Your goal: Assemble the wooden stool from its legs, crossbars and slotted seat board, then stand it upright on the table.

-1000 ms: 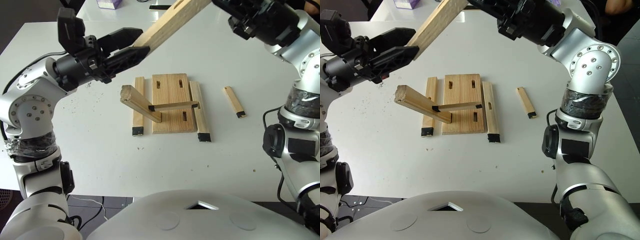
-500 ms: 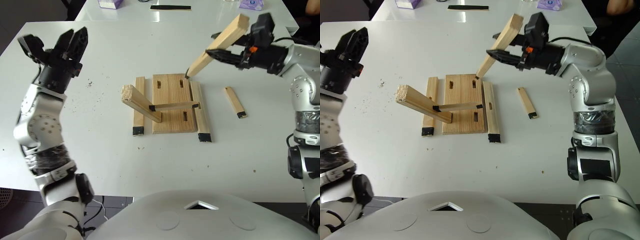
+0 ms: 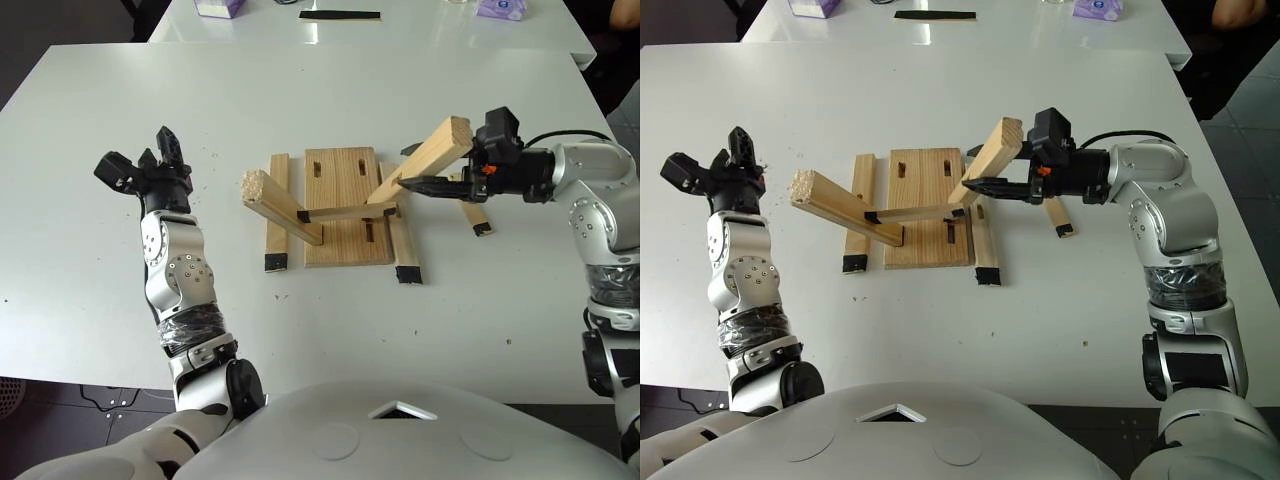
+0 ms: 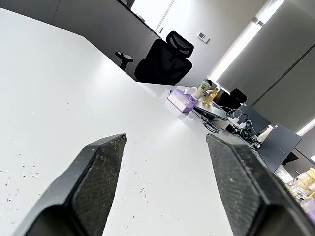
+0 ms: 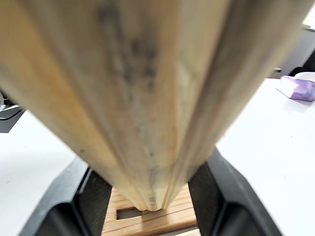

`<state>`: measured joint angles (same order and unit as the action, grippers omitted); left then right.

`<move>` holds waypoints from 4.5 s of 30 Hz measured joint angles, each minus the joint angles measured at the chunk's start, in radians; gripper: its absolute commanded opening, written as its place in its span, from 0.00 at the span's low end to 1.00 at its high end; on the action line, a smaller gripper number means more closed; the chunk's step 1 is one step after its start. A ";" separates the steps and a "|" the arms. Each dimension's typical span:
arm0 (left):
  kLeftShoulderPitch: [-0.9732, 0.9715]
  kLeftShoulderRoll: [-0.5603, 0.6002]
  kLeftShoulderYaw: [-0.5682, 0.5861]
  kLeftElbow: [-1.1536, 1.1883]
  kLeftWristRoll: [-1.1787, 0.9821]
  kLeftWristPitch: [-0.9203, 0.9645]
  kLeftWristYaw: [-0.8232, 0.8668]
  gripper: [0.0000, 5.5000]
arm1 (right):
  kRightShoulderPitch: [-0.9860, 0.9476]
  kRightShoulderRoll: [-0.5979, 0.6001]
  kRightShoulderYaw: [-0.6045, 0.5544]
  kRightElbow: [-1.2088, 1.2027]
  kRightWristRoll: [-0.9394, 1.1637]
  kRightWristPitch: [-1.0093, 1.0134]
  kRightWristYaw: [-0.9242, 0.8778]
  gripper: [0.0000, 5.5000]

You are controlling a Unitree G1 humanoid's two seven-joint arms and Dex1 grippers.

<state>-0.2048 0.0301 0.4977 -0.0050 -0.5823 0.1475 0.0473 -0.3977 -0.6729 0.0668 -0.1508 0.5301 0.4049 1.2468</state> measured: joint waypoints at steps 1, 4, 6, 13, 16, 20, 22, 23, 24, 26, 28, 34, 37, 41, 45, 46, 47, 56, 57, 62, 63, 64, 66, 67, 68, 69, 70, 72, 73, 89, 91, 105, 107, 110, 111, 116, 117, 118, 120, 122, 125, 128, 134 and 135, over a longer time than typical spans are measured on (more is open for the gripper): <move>0.000 0.001 0.002 0.003 0.000 -0.004 -0.002 0.55 | 0.003 -0.001 0.000 -0.003 0.002 0.000 0.003 0.37; 0.001 0.006 0.001 0.009 0.001 -0.009 -0.008 0.55 | 0.018 -0.018 -0.008 -0.009 0.015 0.001 0.016 0.37; 0.007 0.005 -0.004 0.009 0.002 -0.010 -0.014 0.55 | 0.023 -0.041 -0.018 -0.010 0.020 0.005 0.034 0.37; 0.037 0.004 -0.018 0.008 0.020 -0.012 -0.017 0.55 | 0.026 -0.088 -0.033 -0.019 0.047 0.030 0.082 0.37; 0.043 -0.001 -0.024 0.005 0.022 -0.015 -0.017 0.55 | 0.026 -0.090 -0.032 -0.020 0.048 0.034 0.083 0.37; 0.061 -0.006 -0.031 -0.004 0.022 -0.028 -0.016 0.55 | 0.025 -0.090 -0.027 -0.016 0.047 0.033 0.083 0.37; 0.066 -0.008 -0.034 -0.006 0.024 -0.031 -0.016 0.55 | 0.019 -0.083 -0.023 0.000 0.047 0.028 0.083 0.37; 0.068 -0.008 -0.039 -0.007 0.029 -0.031 -0.016 0.55 | 0.013 -0.079 -0.019 0.010 0.047 0.027 0.083 0.37; 0.069 -0.009 -0.042 -0.009 0.030 -0.031 -0.016 0.55 | 0.008 -0.077 -0.016 0.016 0.047 0.026 0.083 0.37; 0.072 -0.012 -0.053 -0.011 0.030 -0.032 -0.016 0.55 | -0.003 -0.077 -0.010 0.029 0.048 0.026 0.086 0.37; 0.072 -0.013 -0.061 -0.012 0.030 -0.032 -0.017 0.55 | -0.012 -0.077 0.000 0.036 0.048 0.026 0.095 0.37; 0.073 -0.012 -0.066 -0.012 0.030 -0.038 -0.018 0.55 | -0.015 -0.084 0.015 0.038 0.041 -0.005 0.111 0.37; 0.081 -0.013 -0.074 -0.025 0.037 -0.046 -0.023 0.55 | -0.018 -0.089 0.019 0.037 0.041 -0.009 0.115 0.37; 0.100 -0.017 -0.095 -0.041 0.048 -0.049 -0.027 0.55 | -0.044 -0.092 0.043 0.048 0.035 -0.011 0.123 0.37; 0.098 -0.017 -0.133 -0.052 0.066 -0.049 -0.042 0.55 | -0.050 -0.095 0.053 0.034 0.027 -0.012 0.122 0.37; 0.098 -0.017 -0.142 -0.058 0.067 -0.049 -0.046 0.55 | -0.050 -0.097 0.054 0.029 0.027 -0.010 0.120 0.37; 0.097 -0.016 -0.147 -0.066 0.067 -0.049 -0.047 0.55 | -0.050 -0.097 0.054 0.025 0.026 -0.005 0.117 0.37; 0.099 -0.014 -0.171 -0.080 0.095 -0.049 -0.047 0.55 | -0.050 -0.102 0.054 0.018 0.026 -0.001 0.113 0.37; 0.099 -0.015 -0.174 -0.080 0.100 -0.049 -0.047 0.55 | -0.050 -0.102 0.054 0.017 0.026 -0.001 0.113 0.37; 0.099 -0.018 -0.184 -0.080 0.109 -0.051 -0.047 0.55 | -0.050 -0.105 0.054 0.012 0.026 0.003 0.111 0.37; 0.099 -0.020 -0.185 -0.080 0.109 -0.052 -0.047 0.55 | -0.052 -0.105 0.054 0.014 0.026 0.004 0.112 0.37; 0.099 -0.021 -0.185 -0.080 0.109 -0.052 -0.047 0.55 | -0.054 -0.106 0.055 0.015 0.026 0.005 0.112 0.37; 0.099 -0.023 -0.186 -0.080 0.110 -0.054 -0.047 0.55 | -0.056 -0.106 0.055 0.017 0.026 0.007 0.113 0.37; 0.099 -0.024 -0.186 -0.080 0.110 -0.055 -0.047 0.55 | -0.058 -0.107 0.055 0.017 0.026 0.007 0.114 0.37; 0.099 -0.025 -0.185 -0.080 0.110 -0.056 -0.047 0.55 | -0.058 -0.108 0.055 0.019 0.026 0.007 0.116 0.37; 0.099 -0.026 -0.185 -0.080 0.110 -0.057 -0.047 0.55 | -0.059 -0.109 0.055 0.019 0.026 0.008 0.118 0.37; 0.099 -0.027 -0.185 -0.080 0.110 -0.061 -0.047 0.55 | -0.061 -0.111 0.055 0.019 0.027 0.012 0.120 0.37; 0.099 -0.029 -0.185 -0.080 0.110 -0.070 -0.047 0.55 | -0.062 -0.119 0.059 0.027 0.028 0.035 0.126 0.37; 0.100 -0.029 -0.185 -0.080 0.110 -0.073 -0.047 0.55 | -0.062 -0.123 0.062 0.036 0.023 0.044 0.133 0.37; 0.144 -0.034 -0.192 -0.263 0.128 -0.036 0.003 0.55 | -0.066 -0.120 0.084 0.055 0.003 0.010 0.130 0.37; 0.125 -0.013 -0.180 -0.399 0.098 0.016 0.046 0.55 | -0.041 -0.116 0.080 0.029 0.002 0.006 0.095 0.37; -0.148 0.198 -0.480 -0.891 -0.091 0.500 0.116 0.55 | 0.086 -0.075 0.058 -0.122 -0.027 -0.009 -0.082 0.37; -0.119 0.252 -0.540 -0.920 -0.089 0.558 0.074 0.55 | 0.104 -0.070 0.055 -0.143 -0.031 -0.016 -0.106 0.37; -0.053 0.315 -0.608 -0.922 -0.063 0.625 0.039 0.55 | 0.118 -0.058 0.056 -0.160 -0.042 -0.029 -0.130 0.37; -0.032 0.342 -0.648 -0.919 -0.033 0.641 0.025 0.55 | 0.121 -0.050 0.060 -0.165 -0.053 -0.041 -0.143 0.37; 0.011 0.377 -0.771 -0.891 0.091 0.672 0.017 0.55 | 0.125 -0.034 0.077 -0.182 -0.079 -0.066 -0.175 0.37; 0.019 0.378 -0.782 -0.890 0.103 0.675 0.017 0.55 | 0.124 -0.033 0.080 -0.182 -0.079 -0.068 -0.179 0.37; 0.026 0.382 -0.798 -0.889 0.127 0.676 0.015 0.55 | 0.120 -0.031 0.084 -0.179 -0.080 -0.068 -0.181 0.37; 0.027 0.393 -0.814 -0.888 0.166 0.669 -0.006 0.55 | 0.105 -0.031 0.090 -0.164 -0.081 -0.067 -0.175 0.37; 0.026 0.408 -0.819 -0.886 0.207 0.659 -0.022 0.55 | 0.088 -0.030 0.094 -0.141 -0.079 -0.066 -0.159 0.37; 0.025 0.406 -0.819 -0.857 0.258 0.633 -0.036 0.55 | 0.050 -0.030 0.107 -0.098 -0.077 -0.064 -0.124 0.37; 0.035 0.402 -0.837 -0.817 0.310 0.611 -0.047 0.55 | 0.019 -0.031 0.121 -0.068 -0.075 -0.060 -0.094 0.37; 0.053 0.434 -0.922 -0.728 0.459 0.492 -0.115 0.55 | -0.073 -0.032 0.149 0.022 -0.075 -0.022 -0.022 0.37; 0.053 0.432 -0.925 -0.712 0.476 0.466 -0.121 0.55 | -0.088 -0.032 0.157 0.036 -0.076 -0.023 -0.013 0.37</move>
<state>-0.1522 0.4625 -0.4278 -0.7167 -0.1061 0.6135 -0.0739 -0.4854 -0.7047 0.2234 -0.1147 0.4538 0.3823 1.2341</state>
